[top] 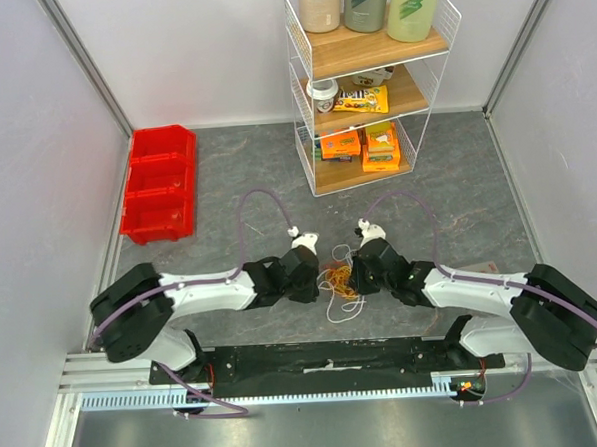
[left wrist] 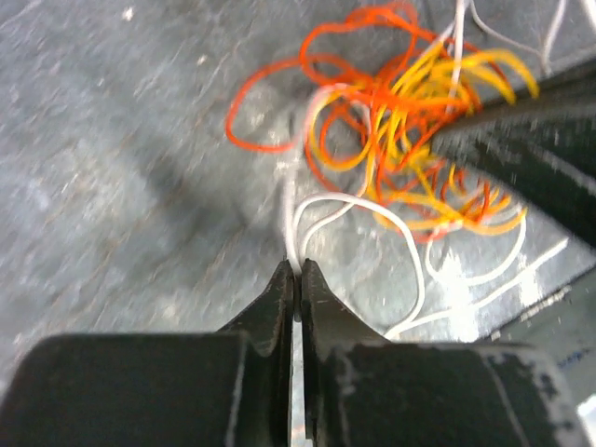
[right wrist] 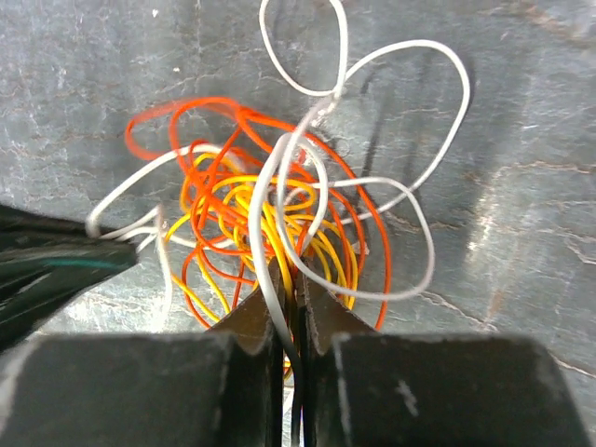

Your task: Untangle the cables

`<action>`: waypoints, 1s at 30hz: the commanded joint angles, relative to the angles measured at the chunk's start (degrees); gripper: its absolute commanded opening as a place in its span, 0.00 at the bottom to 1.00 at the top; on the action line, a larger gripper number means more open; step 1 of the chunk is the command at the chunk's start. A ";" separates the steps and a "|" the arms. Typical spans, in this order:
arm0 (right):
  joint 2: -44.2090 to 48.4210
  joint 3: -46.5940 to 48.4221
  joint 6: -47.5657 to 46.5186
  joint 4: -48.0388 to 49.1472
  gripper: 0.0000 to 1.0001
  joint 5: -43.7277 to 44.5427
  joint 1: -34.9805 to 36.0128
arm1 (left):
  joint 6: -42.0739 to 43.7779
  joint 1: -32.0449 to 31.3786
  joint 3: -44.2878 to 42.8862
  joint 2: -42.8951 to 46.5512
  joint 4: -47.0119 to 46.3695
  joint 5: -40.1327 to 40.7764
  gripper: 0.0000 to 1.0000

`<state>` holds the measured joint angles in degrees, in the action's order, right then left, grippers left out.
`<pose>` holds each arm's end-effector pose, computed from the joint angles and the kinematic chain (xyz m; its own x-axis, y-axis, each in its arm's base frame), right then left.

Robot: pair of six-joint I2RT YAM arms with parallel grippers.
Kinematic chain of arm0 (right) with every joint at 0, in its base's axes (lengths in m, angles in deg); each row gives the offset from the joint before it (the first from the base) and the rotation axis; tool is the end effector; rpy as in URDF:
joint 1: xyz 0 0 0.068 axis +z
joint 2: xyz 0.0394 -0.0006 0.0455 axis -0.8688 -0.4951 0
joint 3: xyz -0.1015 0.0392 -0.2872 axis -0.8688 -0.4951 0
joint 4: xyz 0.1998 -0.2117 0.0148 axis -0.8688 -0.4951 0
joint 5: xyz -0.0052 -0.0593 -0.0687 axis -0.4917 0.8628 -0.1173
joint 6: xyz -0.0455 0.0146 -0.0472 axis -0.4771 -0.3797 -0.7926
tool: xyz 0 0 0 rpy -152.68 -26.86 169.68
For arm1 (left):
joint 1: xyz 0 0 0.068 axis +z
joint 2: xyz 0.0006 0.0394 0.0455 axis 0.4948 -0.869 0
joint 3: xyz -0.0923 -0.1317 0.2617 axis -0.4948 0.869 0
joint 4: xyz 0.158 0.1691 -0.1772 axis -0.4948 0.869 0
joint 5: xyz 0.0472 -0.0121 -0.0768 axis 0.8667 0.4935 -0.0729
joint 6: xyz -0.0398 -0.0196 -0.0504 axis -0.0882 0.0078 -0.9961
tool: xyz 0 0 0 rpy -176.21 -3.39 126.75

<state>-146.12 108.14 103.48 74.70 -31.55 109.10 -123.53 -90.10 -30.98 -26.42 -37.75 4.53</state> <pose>0.1683 0.1843 0.1442 -0.8357 0.1062 -0.5388 -0.1667 0.8857 0.4332 0.1635 -0.2742 0.1535 -0.8319 0.1524 -0.5336 0.3691 0.8700 -0.3270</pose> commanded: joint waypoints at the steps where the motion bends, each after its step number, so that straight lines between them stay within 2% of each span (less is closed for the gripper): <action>1: 3.31 1.09 0.51 -3.12 0.06 7.67 -0.26 | -2.05 -0.46 3.96 11.58 4.27 0.93 0.02; 4: 5.68 1.61 0.51 -6.37 0.00 13.03 -1.22 | -3.10 -0.46 5.29 20.19 10.32 3.20 0.02; 11: 11.40 0.92 -1.68 -10.68 0.00 15.42 -9.82 | -7.58 -0.46 1.78 42.86 31.50 18.23 0.02; 17: 14.83 -0.05 -3.62 -13.93 0.00 14.90 -16.77 | -9.08 -0.46 -3.06 58.34 39.08 28.33 0.02; 21: 16.94 -0.75 -4.41 -14.11 0.00 13.84 -17.57 | -9.08 -0.46 -4.03 64.51 41.28 32.39 0.02; 25: 17.30 -0.85 -5.81 -13.77 0.00 12.53 -17.66 | -9.08 -0.46 -5.78 66.28 44.70 34.06 0.02; 26: 16.95 -0.67 -6.95 -13.24 0.03 10.87 -17.66 | -9.08 -0.38 -6.40 66.19 45.67 34.15 0.02; 29: 15.19 0.12 -8.71 -13.32 0.30 9.53 -17.66 | -9.00 -0.46 -7.72 66.19 46.82 34.33 0.02; 30: 14.57 0.30 -9.07 -13.32 0.33 9.62 -17.66 | -8.82 -0.38 -8.07 66.45 46.82 34.15 0.02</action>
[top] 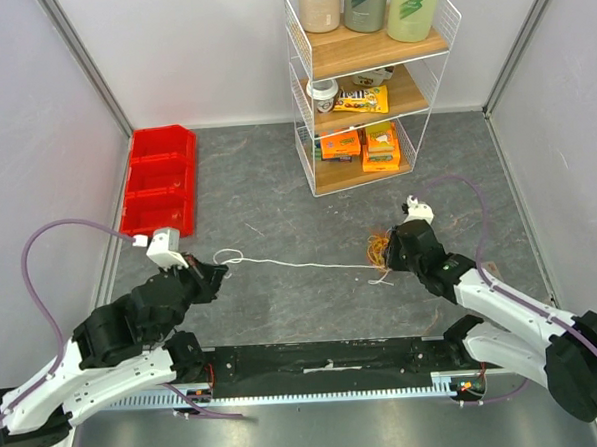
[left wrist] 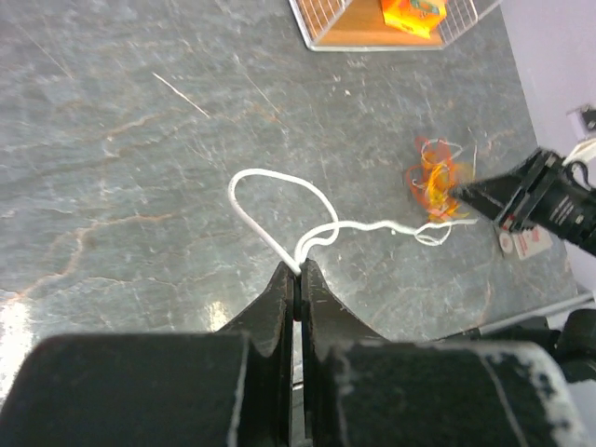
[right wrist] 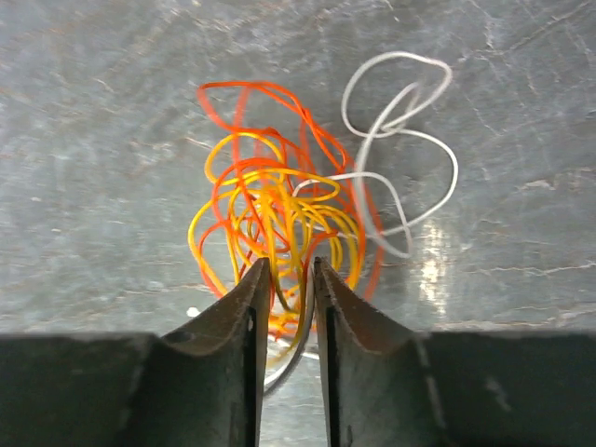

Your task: Untangle the cables

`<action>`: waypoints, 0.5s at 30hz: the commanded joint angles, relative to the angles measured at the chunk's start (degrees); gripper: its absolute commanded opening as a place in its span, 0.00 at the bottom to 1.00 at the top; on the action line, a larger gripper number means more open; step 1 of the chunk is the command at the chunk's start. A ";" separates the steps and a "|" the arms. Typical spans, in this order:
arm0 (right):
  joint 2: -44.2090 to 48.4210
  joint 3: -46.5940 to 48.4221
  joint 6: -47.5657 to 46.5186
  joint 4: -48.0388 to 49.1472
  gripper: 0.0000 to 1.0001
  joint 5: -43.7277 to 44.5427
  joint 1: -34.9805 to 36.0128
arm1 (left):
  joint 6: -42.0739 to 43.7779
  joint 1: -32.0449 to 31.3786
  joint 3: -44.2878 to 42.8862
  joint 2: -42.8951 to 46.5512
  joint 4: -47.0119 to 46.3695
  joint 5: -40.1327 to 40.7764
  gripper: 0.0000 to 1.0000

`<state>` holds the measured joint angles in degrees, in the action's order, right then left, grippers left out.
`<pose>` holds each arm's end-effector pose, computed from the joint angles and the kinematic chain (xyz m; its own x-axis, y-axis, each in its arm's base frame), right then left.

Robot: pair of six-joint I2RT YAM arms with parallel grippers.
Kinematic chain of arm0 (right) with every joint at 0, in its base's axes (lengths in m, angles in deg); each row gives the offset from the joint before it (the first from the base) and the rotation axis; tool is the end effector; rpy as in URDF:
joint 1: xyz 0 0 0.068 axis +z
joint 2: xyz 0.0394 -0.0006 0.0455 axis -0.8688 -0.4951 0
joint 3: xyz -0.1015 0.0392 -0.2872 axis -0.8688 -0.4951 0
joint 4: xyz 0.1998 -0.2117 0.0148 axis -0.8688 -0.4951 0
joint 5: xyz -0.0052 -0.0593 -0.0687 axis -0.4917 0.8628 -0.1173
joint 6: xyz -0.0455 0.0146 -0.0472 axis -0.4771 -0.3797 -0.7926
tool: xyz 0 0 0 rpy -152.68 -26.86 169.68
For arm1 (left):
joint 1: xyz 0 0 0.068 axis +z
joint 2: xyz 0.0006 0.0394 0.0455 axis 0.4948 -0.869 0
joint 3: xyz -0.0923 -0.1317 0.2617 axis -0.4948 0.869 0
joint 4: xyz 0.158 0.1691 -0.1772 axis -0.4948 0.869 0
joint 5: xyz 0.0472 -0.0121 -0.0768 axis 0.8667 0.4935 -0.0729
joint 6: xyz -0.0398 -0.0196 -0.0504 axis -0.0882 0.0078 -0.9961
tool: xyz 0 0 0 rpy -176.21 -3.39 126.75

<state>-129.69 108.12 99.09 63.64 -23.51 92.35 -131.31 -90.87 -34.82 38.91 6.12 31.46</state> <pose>0.1900 0.1041 0.1886 -0.6629 0.3253 -0.6744 0.0804 0.9264 0.3678 0.0652 -0.0558 0.3354 -0.5030 -0.3711 -0.7806 0.1561 0.8493 -0.5043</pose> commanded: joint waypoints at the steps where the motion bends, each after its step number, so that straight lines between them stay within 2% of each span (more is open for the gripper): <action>1: -2.39 0.58 -4.85 -2.18 0.34 1.84 -0.92 | -0.78 0.39 -4.66 1.12 2.95 6.96 0.02; 2: -3.09 0.76 -4.76 -2.44 0.41 2.36 -1.01 | -0.69 0.30 -5.01 1.30 3.04 6.87 0.02; 4: -4.50 1.02 -4.33 -2.53 0.48 2.54 -1.09 | -0.07 0.30 -5.89 1.65 3.04 6.87 0.02; 10: -7.67 2.08 -3.80 -2.26 0.52 2.02 -1.18 | 6.43 0.39 -10.72 -0.01 4.53 7.93 0.02; 12: -6.80 3.21 -4.84 -3.92 0.62 2.11 -1.18 | 7.22 0.30 -12.83 -1.68 6.20 7.58 0.02; 15: -2.41 5.50 -6.17 -8.58 0.71 3.94 -0.57 | 7.49 0.30 -13.54 -2.48 6.56 6.96 0.02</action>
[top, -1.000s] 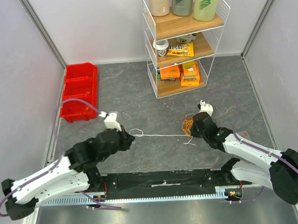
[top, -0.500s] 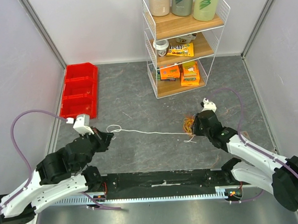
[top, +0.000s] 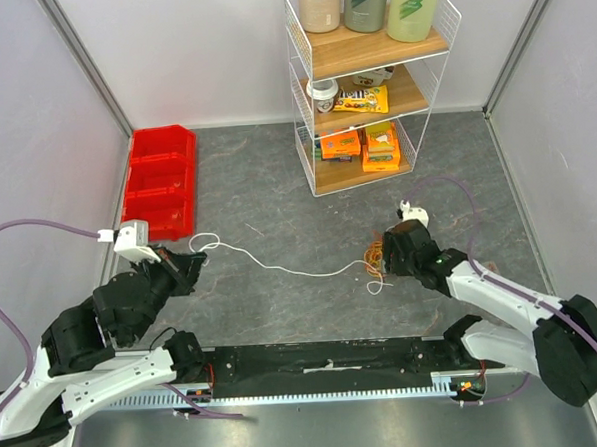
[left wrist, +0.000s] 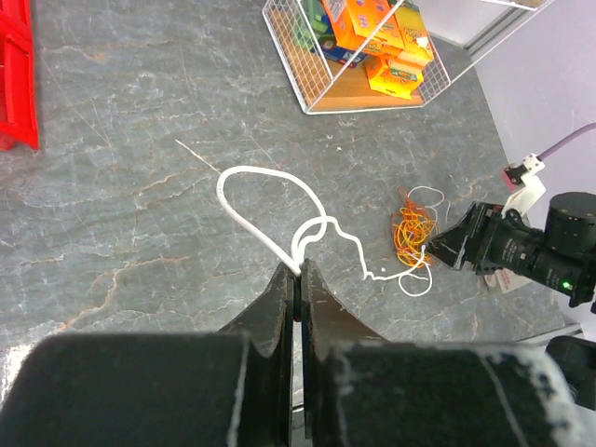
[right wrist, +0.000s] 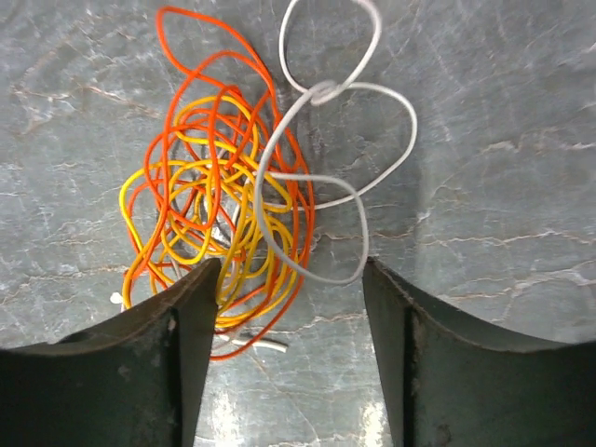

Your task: Untangle the cables

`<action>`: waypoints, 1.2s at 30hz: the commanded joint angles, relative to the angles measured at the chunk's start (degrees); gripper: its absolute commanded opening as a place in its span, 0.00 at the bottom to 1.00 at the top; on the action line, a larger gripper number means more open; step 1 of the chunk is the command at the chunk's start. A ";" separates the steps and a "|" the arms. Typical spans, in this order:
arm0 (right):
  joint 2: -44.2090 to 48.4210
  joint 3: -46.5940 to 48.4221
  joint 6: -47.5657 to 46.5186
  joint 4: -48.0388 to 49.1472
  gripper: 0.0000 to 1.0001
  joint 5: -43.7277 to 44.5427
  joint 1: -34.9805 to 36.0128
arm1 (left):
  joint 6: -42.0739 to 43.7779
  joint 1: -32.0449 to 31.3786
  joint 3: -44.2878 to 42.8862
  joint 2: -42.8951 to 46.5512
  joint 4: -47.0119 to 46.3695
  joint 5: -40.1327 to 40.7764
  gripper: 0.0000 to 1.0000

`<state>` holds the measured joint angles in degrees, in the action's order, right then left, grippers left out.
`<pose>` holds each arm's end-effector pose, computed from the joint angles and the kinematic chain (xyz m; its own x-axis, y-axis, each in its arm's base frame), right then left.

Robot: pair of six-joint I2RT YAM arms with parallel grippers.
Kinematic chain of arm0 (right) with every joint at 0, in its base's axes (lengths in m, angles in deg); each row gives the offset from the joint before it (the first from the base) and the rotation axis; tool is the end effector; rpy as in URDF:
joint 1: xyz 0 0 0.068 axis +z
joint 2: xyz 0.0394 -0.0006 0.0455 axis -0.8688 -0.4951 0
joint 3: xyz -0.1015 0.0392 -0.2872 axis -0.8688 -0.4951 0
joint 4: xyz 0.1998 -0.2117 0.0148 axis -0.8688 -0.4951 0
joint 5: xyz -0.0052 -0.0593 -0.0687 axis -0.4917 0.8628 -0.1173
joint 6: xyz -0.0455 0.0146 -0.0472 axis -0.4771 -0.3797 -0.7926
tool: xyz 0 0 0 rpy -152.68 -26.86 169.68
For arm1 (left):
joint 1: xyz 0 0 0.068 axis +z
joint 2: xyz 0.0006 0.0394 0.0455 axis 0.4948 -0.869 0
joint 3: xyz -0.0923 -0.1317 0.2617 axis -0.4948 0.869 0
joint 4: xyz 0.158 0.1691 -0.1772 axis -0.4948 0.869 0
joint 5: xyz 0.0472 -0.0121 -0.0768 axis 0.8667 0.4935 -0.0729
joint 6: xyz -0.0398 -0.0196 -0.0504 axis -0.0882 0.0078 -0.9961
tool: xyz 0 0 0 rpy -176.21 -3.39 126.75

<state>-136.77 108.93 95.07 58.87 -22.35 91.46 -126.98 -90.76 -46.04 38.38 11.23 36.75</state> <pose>0.1943 0.1016 0.1621 -0.7629 0.2060 -0.6128 0.1028 0.9745 0.1995 0.0537 -0.0265 0.3898 -0.3937 -0.3995 -0.8279 0.1558 0.8586 -0.4884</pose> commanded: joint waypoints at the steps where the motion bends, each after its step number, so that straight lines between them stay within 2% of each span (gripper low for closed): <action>1: 6.60 5.57 -2.32 -5.13 0.72 2.88 0.76 | 2.90 0.19 -2.07 -1.95 1.44 1.67 0.02; 3: 9.16 7.85 -2.50 -7.77 0.75 2.53 1.99 | 2.63 0.28 -1.45 -1.78 0.92 1.58 0.02; 5: 10.22 9.44 -3.72 -8.57 0.79 -1.49 3.92 | 2.72 0.28 -0.84 -1.69 0.30 1.76 0.02; 7: 9.44 9.88 -4.00 -8.66 0.79 -7.03 6.29 | 2.90 0.19 -0.48 -1.78 -0.49 2.11 0.02; 10: 6.98 9.45 -2.59 -8.84 0.76 -8.64 12.26 | 3.34 0.19 -1.01 -1.87 -1.02 2.29 0.02; 13: 4.43 9.53 -2.06 -9.19 0.72 -4.17 17.54 | 3.42 0.28 -1.71 -1.95 -1.02 2.11 0.02; 18: -2.77 12.33 -5.22 -7.87 0.73 4.53 21.59 | 3.95 0.19 -2.41 -2.30 -1.28 1.67 0.02; 26: -15.43 19.46 -9.18 -1.90 0.76 16.93 21.77 | 3.78 0.28 -3.21 -1.43 -0.84 -0.79 0.02; 31: -18.43 20.87 -8.30 3.19 0.70 21.51 21.60 | 3.42 0.37 -5.66 -0.72 1.88 -1.23 0.02; 36: -18.43 17.71 -8.74 14.08 0.63 22.83 21.16 | 3.25 0.19 -8.21 0.94 2.67 -2.72 0.02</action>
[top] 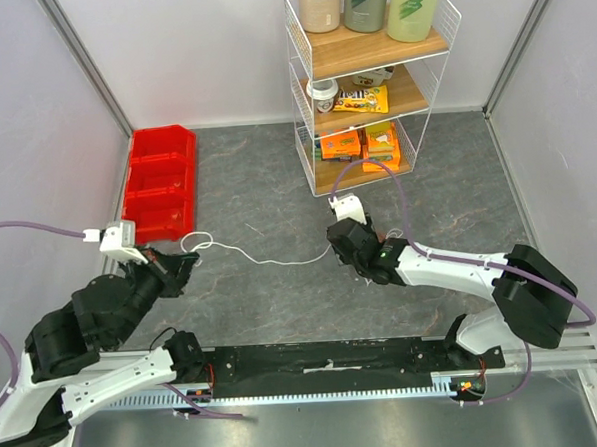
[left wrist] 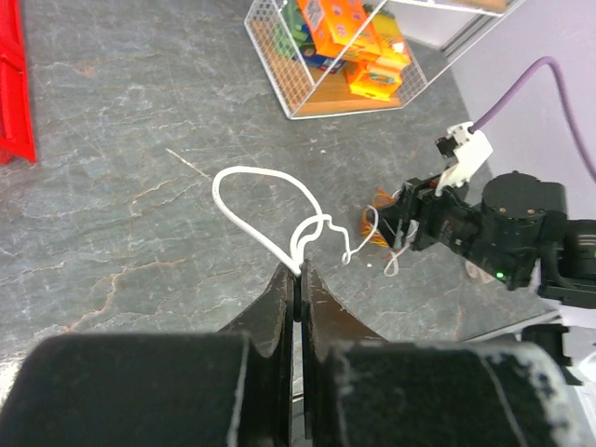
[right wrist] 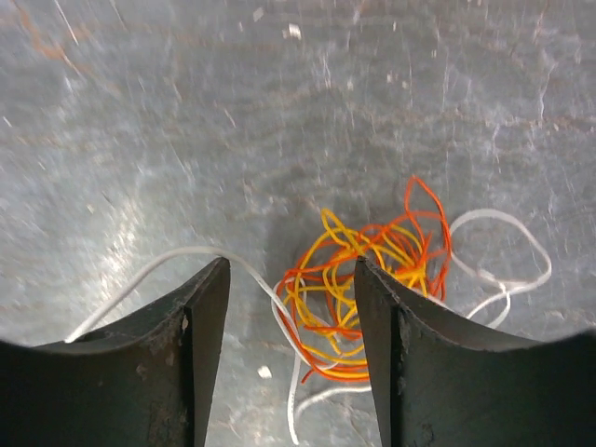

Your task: Untangle the cables

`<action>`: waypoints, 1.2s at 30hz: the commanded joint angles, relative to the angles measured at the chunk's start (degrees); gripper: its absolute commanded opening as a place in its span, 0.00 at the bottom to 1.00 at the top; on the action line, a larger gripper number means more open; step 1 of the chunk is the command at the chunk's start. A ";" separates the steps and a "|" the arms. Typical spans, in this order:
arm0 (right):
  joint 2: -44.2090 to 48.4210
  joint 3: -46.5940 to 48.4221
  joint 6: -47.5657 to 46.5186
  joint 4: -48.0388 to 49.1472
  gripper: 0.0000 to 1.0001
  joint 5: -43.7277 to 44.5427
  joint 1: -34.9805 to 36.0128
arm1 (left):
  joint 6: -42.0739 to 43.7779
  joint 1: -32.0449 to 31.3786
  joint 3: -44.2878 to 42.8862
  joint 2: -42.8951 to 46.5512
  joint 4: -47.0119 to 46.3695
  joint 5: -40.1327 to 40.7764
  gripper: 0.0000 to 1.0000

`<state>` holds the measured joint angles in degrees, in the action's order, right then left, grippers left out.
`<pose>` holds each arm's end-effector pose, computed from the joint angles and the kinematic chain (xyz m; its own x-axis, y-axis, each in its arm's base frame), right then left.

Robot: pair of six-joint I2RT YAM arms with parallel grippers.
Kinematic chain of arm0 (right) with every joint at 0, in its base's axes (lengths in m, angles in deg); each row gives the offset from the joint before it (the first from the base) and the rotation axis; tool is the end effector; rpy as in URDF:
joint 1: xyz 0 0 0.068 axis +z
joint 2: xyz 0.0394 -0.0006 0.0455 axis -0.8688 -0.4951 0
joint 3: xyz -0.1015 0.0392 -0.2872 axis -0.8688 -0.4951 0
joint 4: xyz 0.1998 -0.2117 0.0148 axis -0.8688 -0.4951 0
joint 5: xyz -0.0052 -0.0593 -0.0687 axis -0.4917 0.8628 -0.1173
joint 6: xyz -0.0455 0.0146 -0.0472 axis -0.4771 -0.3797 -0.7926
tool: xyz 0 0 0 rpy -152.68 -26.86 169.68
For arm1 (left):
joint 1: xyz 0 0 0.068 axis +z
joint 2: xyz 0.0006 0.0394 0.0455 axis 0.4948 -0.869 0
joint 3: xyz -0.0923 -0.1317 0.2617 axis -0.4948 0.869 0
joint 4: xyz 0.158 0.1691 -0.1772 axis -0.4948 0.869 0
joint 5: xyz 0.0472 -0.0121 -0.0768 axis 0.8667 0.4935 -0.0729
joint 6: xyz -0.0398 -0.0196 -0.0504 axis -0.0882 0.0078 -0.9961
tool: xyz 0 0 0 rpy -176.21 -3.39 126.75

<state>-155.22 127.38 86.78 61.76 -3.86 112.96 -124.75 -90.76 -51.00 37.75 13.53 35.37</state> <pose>0.2118 0.2291 0.2005 -0.6168 -0.1630 -0.7701 -0.1815 0.9814 -0.0624 0.0468 -0.0161 0.4108 -0.3875 -0.3865 -0.8369 0.1952 0.8529 -0.4842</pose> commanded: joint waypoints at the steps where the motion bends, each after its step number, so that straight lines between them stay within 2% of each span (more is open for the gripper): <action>1: -0.07 -1.18 -0.63 13.83 0.63 4.25 -0.43 | 0.84 0.19 -3.69 1.75 0.29 -2.13 0.02; 3: -0.33 -2.06 -1.77 18.14 0.62 3.20 -0.52 | 0.76 0.11 -4.57 2.19 0.11 -3.45 0.02; 9: -4.10 -0.83 -2.91 22.11 0.61 -0.31 -2.01 | 0.14 0.28 -6.07 3.42 0.11 -7.23 0.02; 16: -8.85 -2.85 -8.36 35.46 0.60 -13.84 -2.72 | 0.23 0.19 -6.86 3.69 0.11 -8.73 0.02; 18: -10.43 -1.45 -8.46 35.39 0.51 -12.64 -2.81 | 0.40 0.19 -7.73 3.69 0.20 -9.08 0.02; 21: -11.32 0.05 -7.76 33.99 0.21 -7.36 -3.94 | 0.32 0.19 -9.49 3.78 1.34 -9.34 0.02; 22: -10.88 0.22 -7.32 33.55 0.20 -6.31 -4.73 | 0.32 0.19 -10.11 4.13 1.61 -9.17 0.02; 26: -2.91 -0.21 -7.05 29.60 0.03 0.02 -6.41 | -0.30 0.19 -11.08 5.62 3.10 -7.68 0.02; 31: 12.56 1.71 -9.06 17.31 0.01 6.17 -6.41 | -1.97 0.19 -8.36 7.12 3.98 -4.69 0.02; 36: 24.87 8.12 -12.58 7.80 0.03 10.84 -6.94 | -1.27 0.19 -5.81 5.19 4.16 -0.56 0.02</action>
<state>-137.77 129.43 77.67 77.93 -0.08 106.52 -125.27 -90.76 -58.78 44.83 17.61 30.08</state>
